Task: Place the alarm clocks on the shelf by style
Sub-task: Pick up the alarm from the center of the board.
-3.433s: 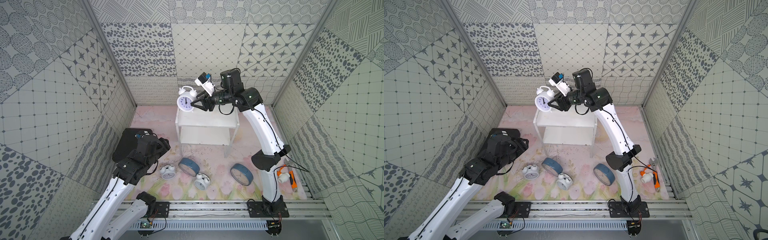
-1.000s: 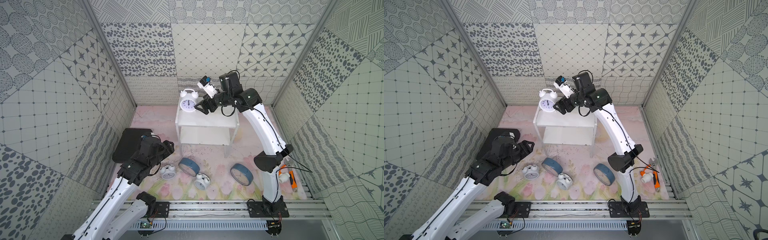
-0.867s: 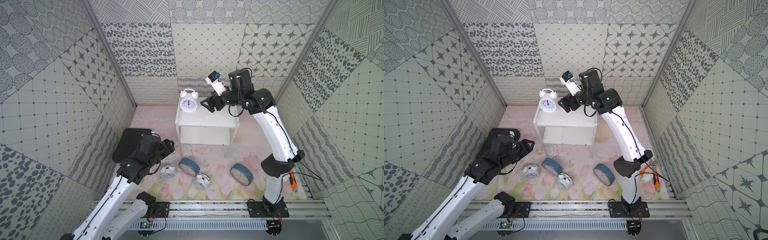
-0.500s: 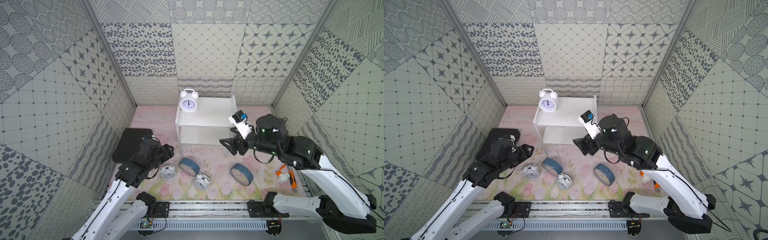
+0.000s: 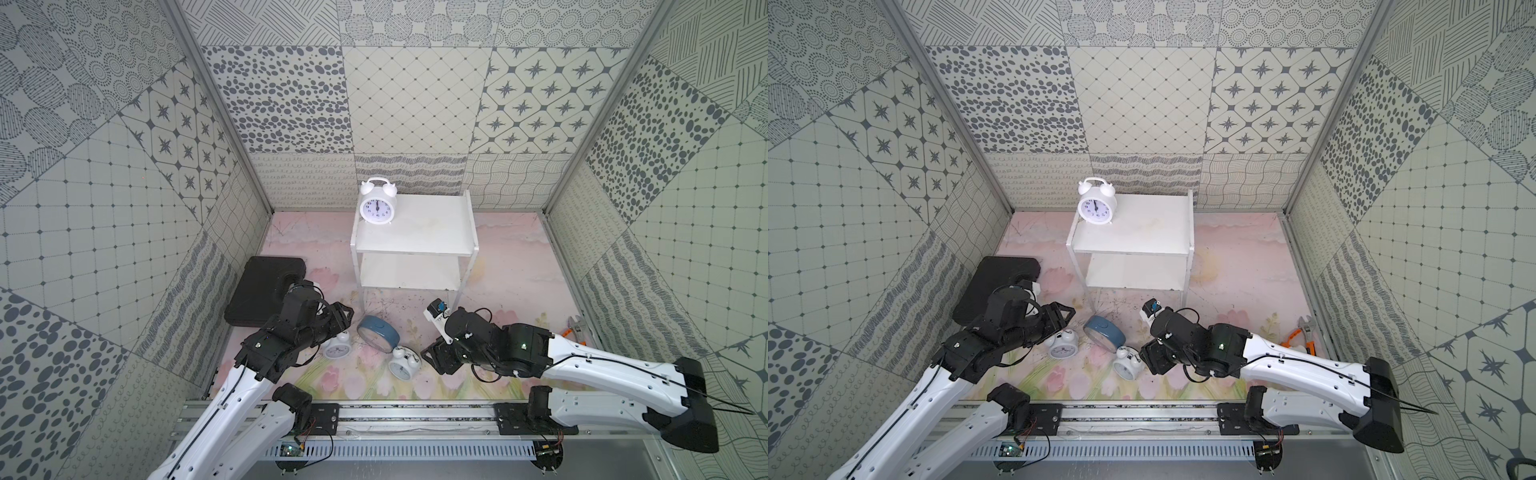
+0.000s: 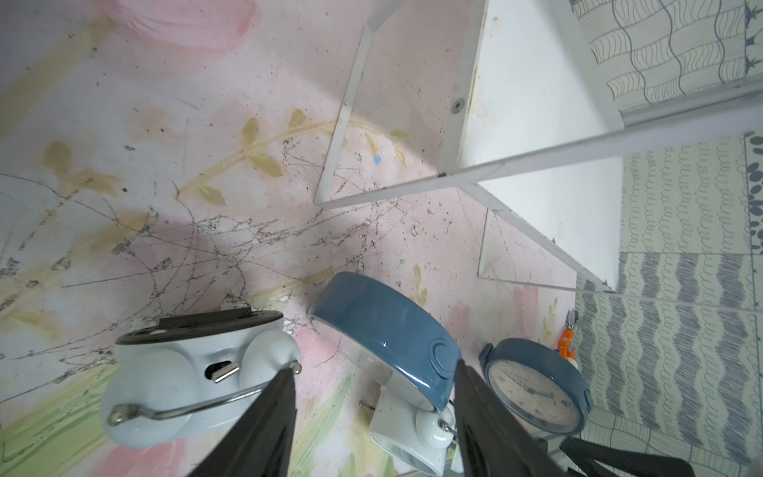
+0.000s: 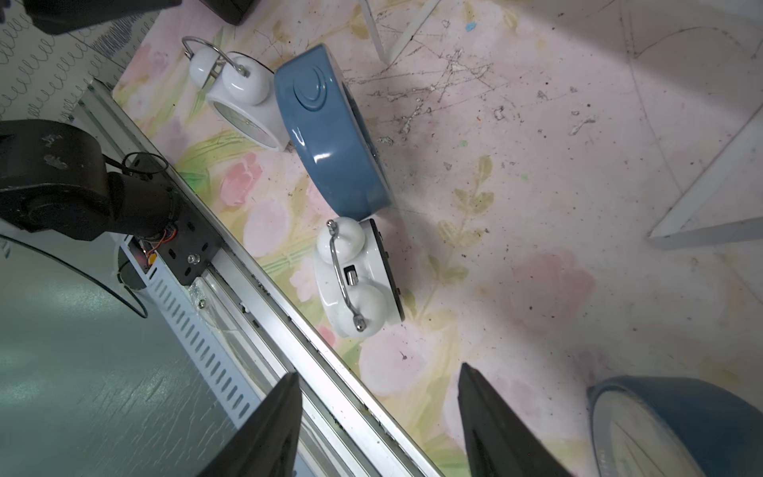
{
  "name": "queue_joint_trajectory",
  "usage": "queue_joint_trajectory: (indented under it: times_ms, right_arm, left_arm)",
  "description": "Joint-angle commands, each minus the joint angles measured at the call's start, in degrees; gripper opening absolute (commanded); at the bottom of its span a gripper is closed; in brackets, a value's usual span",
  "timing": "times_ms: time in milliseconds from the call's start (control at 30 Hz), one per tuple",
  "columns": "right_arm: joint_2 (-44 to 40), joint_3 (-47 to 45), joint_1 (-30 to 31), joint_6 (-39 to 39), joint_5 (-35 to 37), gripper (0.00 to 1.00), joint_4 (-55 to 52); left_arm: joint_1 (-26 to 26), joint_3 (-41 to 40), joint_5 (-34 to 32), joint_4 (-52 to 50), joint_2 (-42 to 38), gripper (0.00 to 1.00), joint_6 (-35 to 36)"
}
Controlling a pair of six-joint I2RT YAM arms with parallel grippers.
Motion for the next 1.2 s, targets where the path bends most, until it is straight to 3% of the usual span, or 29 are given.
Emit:
queue_joint_trajectory:
  times_ms: [0,167,433,733,1100,1167]
  right_arm:
    - [3.74,0.22,0.31,2.15,-2.32,0.66,8.74]
    - [8.66,0.41,0.92,2.11,-4.43,0.59,11.33]
    - [10.35,0.12,1.35,2.29,-4.25,0.44,10.42]
    - [12.63,1.07,1.45,1.45,-3.55,0.37,10.42]
    - [12.24,1.06,1.45,0.56,-3.55,0.2,9.77]
    - [11.63,1.04,1.54,0.52,-3.36,0.1,9.39]
  left_arm:
    - [-2.68,-1.16,7.52,4.77,2.4,0.63,1.8]
    - [-7.7,-0.54,5.22,4.25,6.52,0.62,2.58]
    - [-7.79,-1.65,5.05,6.5,6.32,0.63,2.59]
    - [-7.77,-1.86,5.47,7.16,5.67,0.63,2.81]
    - [-7.77,-2.34,6.58,8.2,6.75,0.63,3.28]
    - [-7.74,-2.13,7.1,8.24,7.35,0.63,3.51]
